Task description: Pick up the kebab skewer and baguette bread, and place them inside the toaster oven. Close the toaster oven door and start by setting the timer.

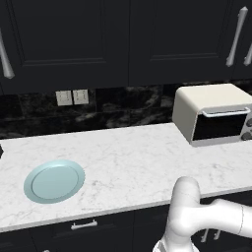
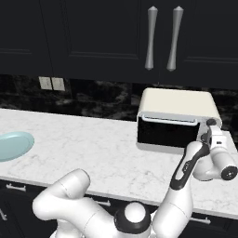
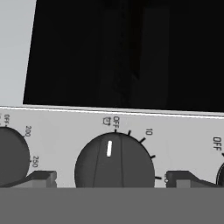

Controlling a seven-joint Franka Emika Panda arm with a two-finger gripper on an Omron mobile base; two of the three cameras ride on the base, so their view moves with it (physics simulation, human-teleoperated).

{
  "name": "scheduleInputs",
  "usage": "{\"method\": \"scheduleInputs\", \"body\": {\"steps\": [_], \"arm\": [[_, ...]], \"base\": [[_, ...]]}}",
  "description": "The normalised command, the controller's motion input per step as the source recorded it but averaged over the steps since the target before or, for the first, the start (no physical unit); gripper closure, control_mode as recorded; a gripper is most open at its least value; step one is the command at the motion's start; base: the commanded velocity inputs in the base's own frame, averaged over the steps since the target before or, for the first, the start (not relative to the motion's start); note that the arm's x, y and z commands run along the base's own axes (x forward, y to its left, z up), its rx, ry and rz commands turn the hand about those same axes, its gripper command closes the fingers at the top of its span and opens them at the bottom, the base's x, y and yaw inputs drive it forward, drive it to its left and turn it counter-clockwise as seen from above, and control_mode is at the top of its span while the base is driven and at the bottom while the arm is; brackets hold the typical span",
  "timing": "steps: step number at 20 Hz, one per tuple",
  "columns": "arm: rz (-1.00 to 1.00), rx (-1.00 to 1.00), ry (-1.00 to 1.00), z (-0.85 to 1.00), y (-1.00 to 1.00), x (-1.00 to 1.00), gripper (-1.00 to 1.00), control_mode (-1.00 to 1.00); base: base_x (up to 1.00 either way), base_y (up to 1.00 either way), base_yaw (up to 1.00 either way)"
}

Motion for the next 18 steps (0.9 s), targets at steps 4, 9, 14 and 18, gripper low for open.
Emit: {"method": "scheduleInputs", "body": {"steps": [4, 9, 14, 18], "arm": [[0.0, 0.0, 0.0, -0.01, 0.0, 0.07, -1.0, -1.0], [0.0, 0.0, 0.0, 0.0, 0.0, 0.0, -1.0, -1.0], [0.0, 0.0, 0.0, 0.0, 0.0, 0.0, -1.0, -1.0], [0.0, 0.0, 0.0, 0.0, 0.01, 0.0, -1.0, -1.0]], "base": [[0.0, 0.0, 0.0], [0.0, 0.0, 0.0], [0.0, 0.0, 0.0], [0.0, 0.0, 0.0]]}}
